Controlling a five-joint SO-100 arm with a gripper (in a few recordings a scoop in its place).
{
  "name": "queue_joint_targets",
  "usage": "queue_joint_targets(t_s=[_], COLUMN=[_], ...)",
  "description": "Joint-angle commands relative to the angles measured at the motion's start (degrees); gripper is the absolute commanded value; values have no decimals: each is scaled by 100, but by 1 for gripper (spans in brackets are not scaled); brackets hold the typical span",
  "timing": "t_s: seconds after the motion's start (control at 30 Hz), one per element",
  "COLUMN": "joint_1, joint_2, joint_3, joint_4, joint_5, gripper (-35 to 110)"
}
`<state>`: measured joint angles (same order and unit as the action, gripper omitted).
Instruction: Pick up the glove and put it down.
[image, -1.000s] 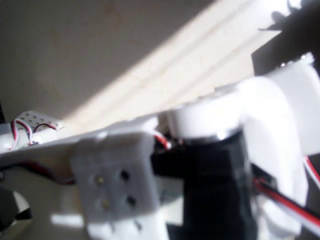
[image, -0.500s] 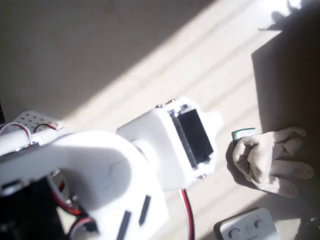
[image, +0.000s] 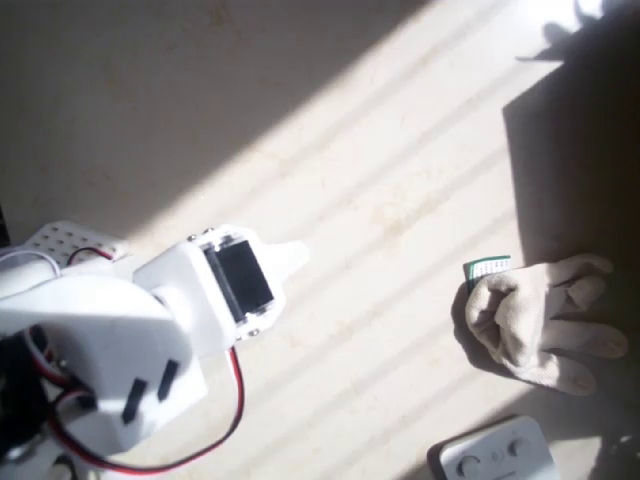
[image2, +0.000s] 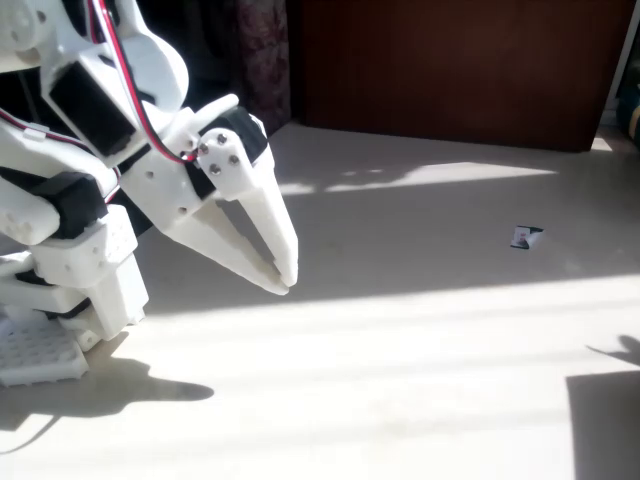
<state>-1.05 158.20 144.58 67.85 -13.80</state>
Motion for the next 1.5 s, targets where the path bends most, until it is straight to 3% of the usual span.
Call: queue_joint_targets(t_s=[0.0, 1.03, 1.47], joint_1=[70, 70, 70], joint_2=[510, 2971, 2988], joint_3=[281, 2558, 2725], joint_4=[-9, 26, 26], joint_5=[-44, -44, -44], gripper=[0, 0, 0])
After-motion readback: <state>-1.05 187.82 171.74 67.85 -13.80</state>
